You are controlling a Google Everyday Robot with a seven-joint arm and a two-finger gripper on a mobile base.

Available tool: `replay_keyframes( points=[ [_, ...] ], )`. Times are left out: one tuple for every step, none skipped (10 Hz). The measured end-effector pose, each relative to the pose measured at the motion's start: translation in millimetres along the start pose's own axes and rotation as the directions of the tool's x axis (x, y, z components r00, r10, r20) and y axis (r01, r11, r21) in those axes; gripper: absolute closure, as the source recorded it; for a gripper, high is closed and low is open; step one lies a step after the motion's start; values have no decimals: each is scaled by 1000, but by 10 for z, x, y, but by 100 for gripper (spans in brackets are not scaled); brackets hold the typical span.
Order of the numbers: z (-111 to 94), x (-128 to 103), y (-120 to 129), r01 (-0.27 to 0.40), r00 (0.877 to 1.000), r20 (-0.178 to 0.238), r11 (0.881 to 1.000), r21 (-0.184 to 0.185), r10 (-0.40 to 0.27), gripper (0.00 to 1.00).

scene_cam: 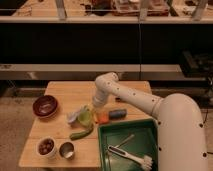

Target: Place banana in purple bowl

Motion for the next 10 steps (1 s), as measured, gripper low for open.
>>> replay_keyframes(
  points=[
    [6,-4,-15,5,1000,5,1000,-5,-5,100],
    [-1,-11,-14,7,1000,7,1000,-7,-7,100],
    [-19,-20,-25,10,1000,7,1000,-8,-10,100],
    [-92,-48,-3,6,1000,6,1000,-15,-6,100],
    [-183,-46,-2,2,1000,-4,1000,-20,-2,100],
    [-435,-40,-45,1,1000,-17,998,-58,-2,100],
    [-581,-18,-97,5,1000,-27,996,-91,-7,100],
    [-727,26,-144,9,999,-44,994,-112,-14,100],
    [-888,77,-163,14,998,-62,992,-126,-22,100],
    [-975,147,-204,31,996,-83,993,-111,-41,100]
  ],
)
